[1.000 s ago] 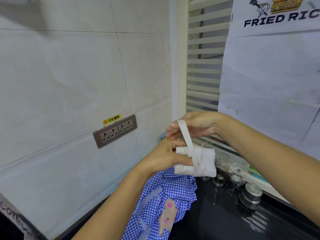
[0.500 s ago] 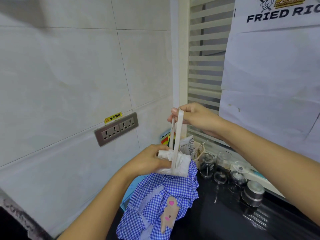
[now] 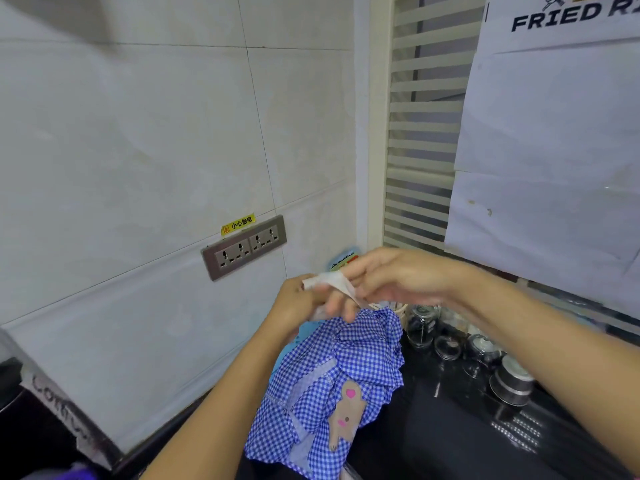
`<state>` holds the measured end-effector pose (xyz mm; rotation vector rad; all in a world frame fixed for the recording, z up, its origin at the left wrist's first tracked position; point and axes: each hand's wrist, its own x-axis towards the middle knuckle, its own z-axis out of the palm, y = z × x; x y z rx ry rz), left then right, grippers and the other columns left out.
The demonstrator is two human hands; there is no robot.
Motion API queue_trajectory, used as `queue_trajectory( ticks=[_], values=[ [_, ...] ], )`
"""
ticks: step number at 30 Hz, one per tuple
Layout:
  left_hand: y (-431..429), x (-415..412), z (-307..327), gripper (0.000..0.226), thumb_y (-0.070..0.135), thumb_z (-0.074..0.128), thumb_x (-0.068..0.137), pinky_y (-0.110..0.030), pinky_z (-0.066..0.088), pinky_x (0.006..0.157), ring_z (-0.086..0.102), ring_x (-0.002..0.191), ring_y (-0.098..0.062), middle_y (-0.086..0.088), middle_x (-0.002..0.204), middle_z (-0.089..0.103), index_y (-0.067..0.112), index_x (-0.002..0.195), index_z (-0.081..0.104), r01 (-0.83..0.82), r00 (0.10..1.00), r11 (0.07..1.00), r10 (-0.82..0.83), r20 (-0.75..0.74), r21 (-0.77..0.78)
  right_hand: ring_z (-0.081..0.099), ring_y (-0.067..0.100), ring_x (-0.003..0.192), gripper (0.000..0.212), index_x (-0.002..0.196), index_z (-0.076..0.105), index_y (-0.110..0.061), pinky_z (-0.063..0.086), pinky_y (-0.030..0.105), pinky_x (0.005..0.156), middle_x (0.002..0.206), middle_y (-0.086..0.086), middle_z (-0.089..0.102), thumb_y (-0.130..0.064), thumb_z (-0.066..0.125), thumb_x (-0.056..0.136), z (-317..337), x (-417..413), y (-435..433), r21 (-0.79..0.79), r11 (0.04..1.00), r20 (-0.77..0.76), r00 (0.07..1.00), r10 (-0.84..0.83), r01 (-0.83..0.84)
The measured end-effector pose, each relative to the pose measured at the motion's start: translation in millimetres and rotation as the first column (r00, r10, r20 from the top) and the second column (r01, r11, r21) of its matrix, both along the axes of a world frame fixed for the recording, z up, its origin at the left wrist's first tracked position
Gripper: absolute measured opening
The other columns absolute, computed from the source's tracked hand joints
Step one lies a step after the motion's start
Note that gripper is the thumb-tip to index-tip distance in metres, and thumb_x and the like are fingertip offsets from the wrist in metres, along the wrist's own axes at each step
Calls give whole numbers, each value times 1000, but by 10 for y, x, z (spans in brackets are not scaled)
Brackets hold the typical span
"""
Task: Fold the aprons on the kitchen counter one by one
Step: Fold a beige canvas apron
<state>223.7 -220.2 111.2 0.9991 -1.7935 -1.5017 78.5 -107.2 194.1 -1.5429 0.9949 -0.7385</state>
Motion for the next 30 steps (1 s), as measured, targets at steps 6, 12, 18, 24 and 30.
queue_trajectory(
  ticks=[6, 12, 18, 24, 30],
  values=[
    [163, -77, 168, 23, -14, 51, 84, -33, 59, 72, 70, 76, -23, -19, 91, 70, -5, 102, 63, 186, 898, 923, -20, -439, 338, 42, 2, 36, 35, 117, 66, -2, 42, 15, 37, 92, 12, 67, -8, 45, 89, -535, 93, -20, 185, 948, 806, 512, -297, 258],
    [270, -17, 220, 45, 1, 68, 76, -43, 58, 79, 69, 92, -28, -16, 103, 69, 4, 120, 56, 332, 880, 900, -188, -437, 281, 31, 1, 30, 33, 118, 65, -8, 22, 10, 28, 63, 8, 53, -12, 44, 93, -603, 41, -51, 204, 940, 778, 537, -326, 275],
    [316, -27, 255, 50, 15, 69, 78, -43, 56, 80, 66, 100, -33, -22, 108, 67, 2, 124, 55, 345, 865, 891, -180, -468, 295, 31, 1, 31, 36, 130, 54, -7, 23, 12, 31, 61, 9, 49, -12, 38, 98, -492, 22, 14, 180, 962, 728, 630, -272, 207],
    [373, -43, 265, 51, 16, 72, 80, -37, 55, 76, 67, 94, -32, -21, 95, 66, -2, 124, 53, 265, 903, 925, -139, -407, 273, 28, 2, 30, 41, 137, 51, -16, 25, 11, 31, 60, 9, 50, -20, 40, 98, -432, 53, 79, 187, 949, 637, 704, -315, 255],
    [444, -110, 251, 13, 15, 63, 84, -39, 53, 75, 67, 83, -32, -17, 80, 70, 4, 89, 70, 1, 941, 974, 76, -329, 229, 31, 3, 36, 40, 129, 57, -11, 35, 14, 36, 57, 6, 50, -20, 49, 91, -418, 184, 150, 113, 899, 550, 727, -411, 423]
  ],
)
